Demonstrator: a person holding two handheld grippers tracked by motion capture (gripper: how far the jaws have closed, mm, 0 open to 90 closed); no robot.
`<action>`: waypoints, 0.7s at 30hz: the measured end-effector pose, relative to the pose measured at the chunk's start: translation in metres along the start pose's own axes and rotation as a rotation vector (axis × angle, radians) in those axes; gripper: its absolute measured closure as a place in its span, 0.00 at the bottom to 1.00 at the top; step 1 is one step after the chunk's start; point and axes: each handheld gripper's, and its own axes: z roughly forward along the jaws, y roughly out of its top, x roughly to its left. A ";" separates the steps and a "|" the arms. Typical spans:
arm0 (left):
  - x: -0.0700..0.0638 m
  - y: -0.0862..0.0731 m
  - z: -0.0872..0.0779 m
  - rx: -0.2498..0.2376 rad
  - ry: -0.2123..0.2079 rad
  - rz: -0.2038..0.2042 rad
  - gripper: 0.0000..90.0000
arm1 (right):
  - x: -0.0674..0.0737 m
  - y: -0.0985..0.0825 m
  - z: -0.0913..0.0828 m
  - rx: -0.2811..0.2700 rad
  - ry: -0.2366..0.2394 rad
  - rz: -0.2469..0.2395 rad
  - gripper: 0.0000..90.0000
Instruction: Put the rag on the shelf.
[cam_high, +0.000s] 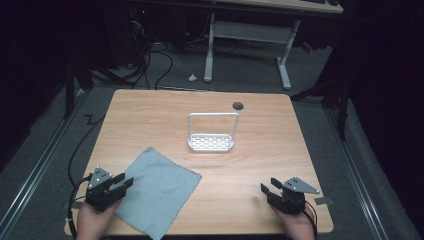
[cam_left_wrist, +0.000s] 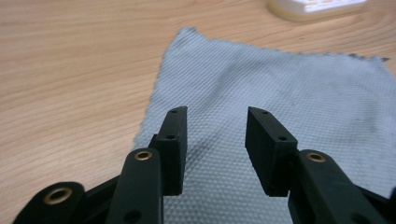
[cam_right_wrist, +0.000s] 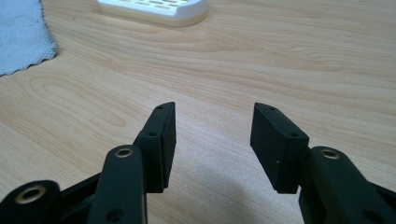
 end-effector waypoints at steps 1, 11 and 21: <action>-0.002 0.000 0.000 -0.001 0.007 0.020 0.64 | 0.000 0.000 0.000 0.002 0.003 -0.002 0.57; -0.009 0.000 0.001 -0.006 -0.037 0.001 0.52 | -0.004 -0.001 -0.001 0.003 0.012 0.009 0.57; -0.040 0.002 0.007 0.153 -0.147 0.107 1.00 | 0.000 -0.002 0.000 0.016 0.025 0.002 0.57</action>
